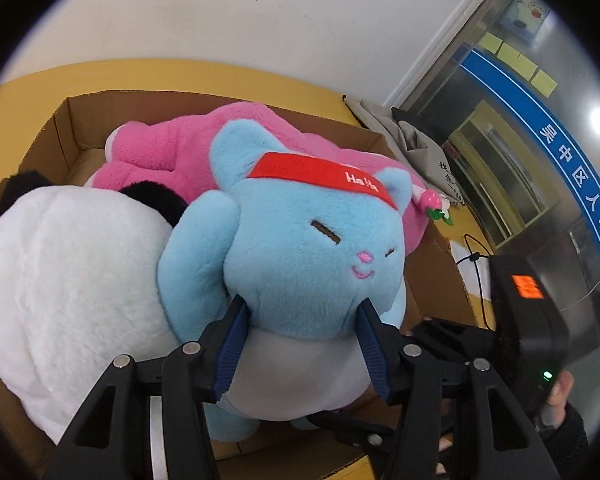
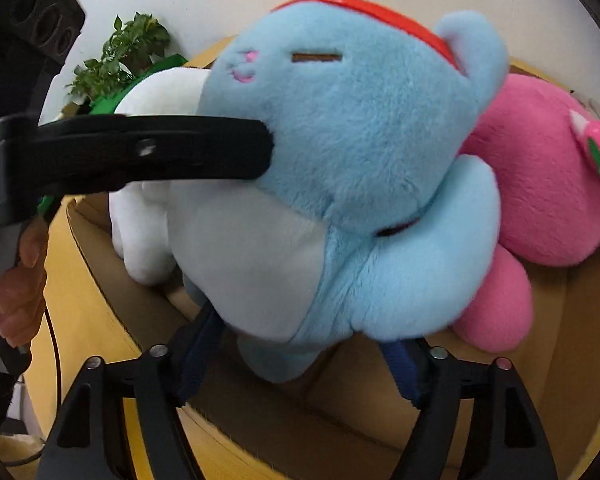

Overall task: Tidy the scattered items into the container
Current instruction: 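Carry the blue bear into the box beside the panda, open both grippers, then withdraw both grippers from the box toward the pink-and-teal pig plush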

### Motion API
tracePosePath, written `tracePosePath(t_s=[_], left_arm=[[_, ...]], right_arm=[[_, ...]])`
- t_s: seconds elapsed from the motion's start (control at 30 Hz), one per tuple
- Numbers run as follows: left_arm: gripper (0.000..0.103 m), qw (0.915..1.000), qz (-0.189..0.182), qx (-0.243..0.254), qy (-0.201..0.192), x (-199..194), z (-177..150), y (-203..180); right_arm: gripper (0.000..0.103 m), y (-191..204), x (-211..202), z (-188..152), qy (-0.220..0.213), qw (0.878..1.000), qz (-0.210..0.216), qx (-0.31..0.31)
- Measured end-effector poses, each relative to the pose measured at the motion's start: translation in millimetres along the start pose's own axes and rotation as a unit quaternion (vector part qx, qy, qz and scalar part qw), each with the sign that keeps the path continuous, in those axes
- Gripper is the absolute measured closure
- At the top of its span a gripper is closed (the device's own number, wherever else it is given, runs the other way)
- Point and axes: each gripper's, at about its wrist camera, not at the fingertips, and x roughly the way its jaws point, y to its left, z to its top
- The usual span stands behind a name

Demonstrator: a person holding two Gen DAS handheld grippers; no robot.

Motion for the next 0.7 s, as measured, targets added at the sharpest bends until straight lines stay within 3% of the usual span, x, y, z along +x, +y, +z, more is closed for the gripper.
tracePosePath(t_s=[0.17,0.27,0.33,0.4,0.47,0.57,0.7], left_arm=[[0.051,1.0000,-0.005,-0.004,0.001,1.1,-2.8,3.3],[0.051,0.9999,-0.003,-0.008,-0.006,0.7,-5.4,3.4],[0.051,0.9999,0.002,-0.003,-0.010,0.8,-7.9,1.7],[0.049,0.9999,0.010,0.005,-0.013,-1.2,-10.1,-0.8],[0.048,0.9996,0.028,0.007,-0.009,-1.5,-13.6,-1.6],[0.048,0.9987,0.048,0.013,-0.009,-2.2,-22.2,0.0],[0.047,0.9971,0.066,0.032,-0.019,-17.3,-36.5,-4.7]], right_arm=[[0.017,-10.6,-69.7,-8.5,-0.052,0.999,-0.006,0.013],[0.017,-44.8,-111.4,30.6,-0.119,0.991,-0.038,0.041],[0.024,-55.2,-118.5,55.5,-0.146,0.987,-0.041,0.047],[0.038,-46.9,-103.1,80.2,-0.133,0.989,-0.056,0.032],[0.048,-39.1,-56.9,97.2,-0.085,0.994,-0.073,0.013],[0.051,-40.9,-12.3,105.7,-0.056,0.995,-0.073,0.038],[0.051,-48.8,2.5,91.6,-0.049,0.995,-0.068,0.056]])
